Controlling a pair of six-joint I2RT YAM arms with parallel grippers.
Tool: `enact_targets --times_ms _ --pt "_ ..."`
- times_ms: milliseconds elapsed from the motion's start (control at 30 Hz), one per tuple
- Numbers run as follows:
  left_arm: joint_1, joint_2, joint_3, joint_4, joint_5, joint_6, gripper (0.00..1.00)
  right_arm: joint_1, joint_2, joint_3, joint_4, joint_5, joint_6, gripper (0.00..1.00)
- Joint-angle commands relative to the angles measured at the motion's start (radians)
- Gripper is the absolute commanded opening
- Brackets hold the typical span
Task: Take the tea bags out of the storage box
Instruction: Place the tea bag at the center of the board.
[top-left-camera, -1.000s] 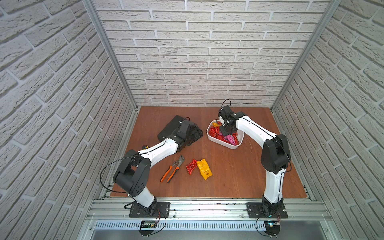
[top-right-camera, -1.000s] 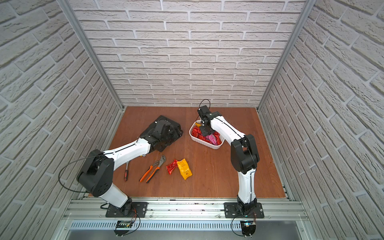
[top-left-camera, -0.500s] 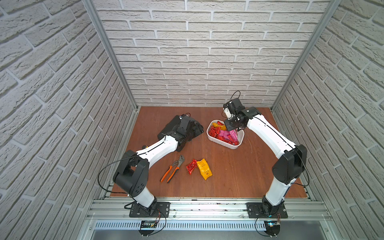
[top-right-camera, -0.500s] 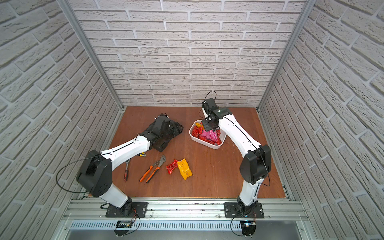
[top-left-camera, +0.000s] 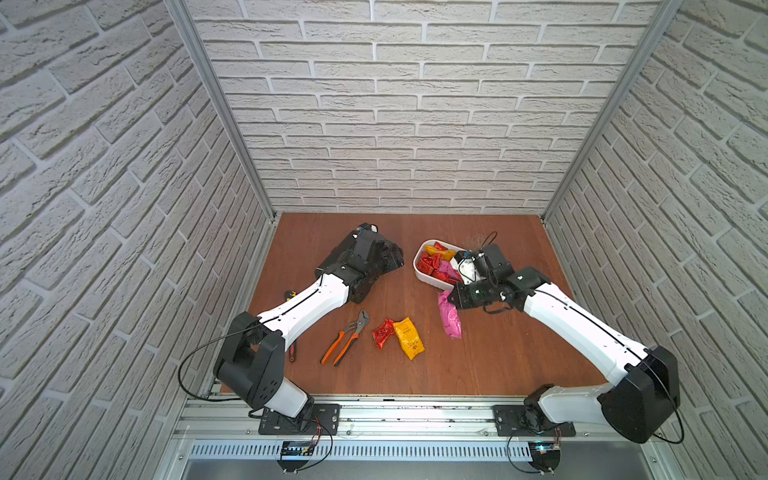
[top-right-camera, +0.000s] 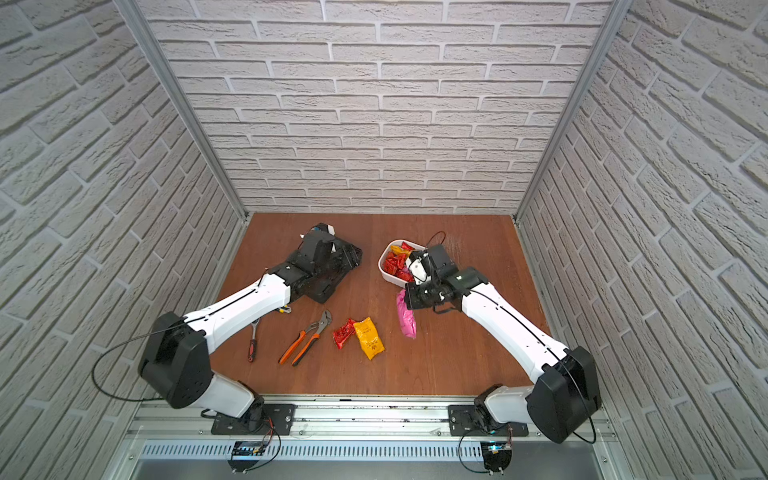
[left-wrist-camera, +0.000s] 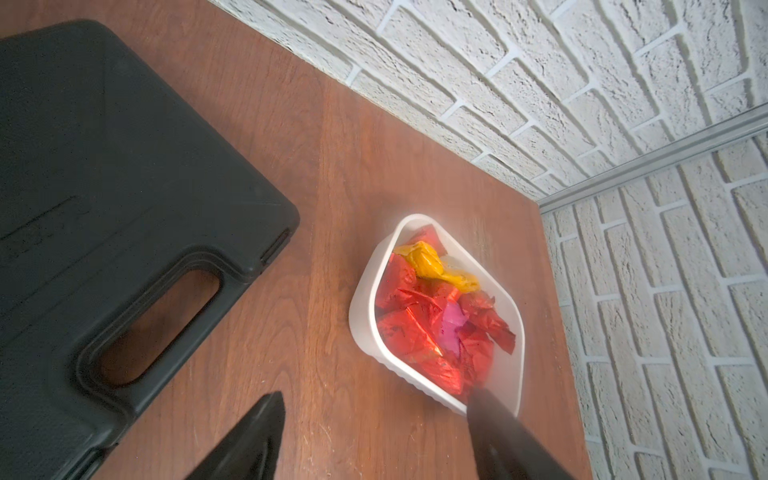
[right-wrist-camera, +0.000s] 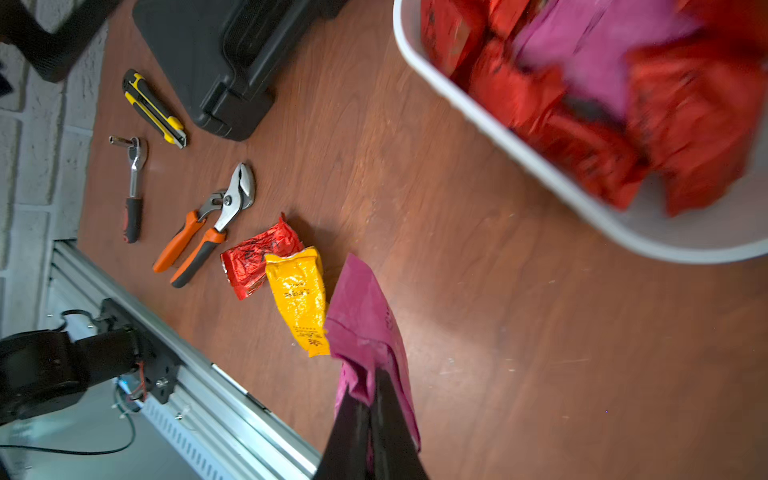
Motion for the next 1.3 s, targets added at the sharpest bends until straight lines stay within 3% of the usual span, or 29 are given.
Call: enact_targets --times_ms 0,133,600,700,1000,1267 --pt "0.005 -0.048 -0.040 0.002 -0.012 0.020 0.74 0.040 -0.014 -0.107 0.236 -0.076 0.166 0.03" --pt "0.000 -0.092 -0.087 0.000 -0.016 0.000 0.74 0.060 0.023 -0.208 0.385 -0.066 0.238 0.03" --pt "-0.017 -0.210 -0.179 -0.005 -0.045 -0.020 0.75 0.070 0.188 -0.325 0.622 -0.099 0.274 0.04" --pt "-0.026 -0.216 -0.180 0.002 -0.050 -0.010 0.75 0.074 0.192 -0.319 0.599 -0.075 0.253 0.11" --pt "-0.051 -0.177 -0.139 0.016 -0.047 0.050 0.75 0.077 0.070 -0.258 0.383 0.033 0.127 0.54" --pt "-0.090 -0.058 -0.012 -0.017 -0.035 0.213 0.75 0.031 -0.098 -0.102 0.103 0.180 -0.007 0.61"
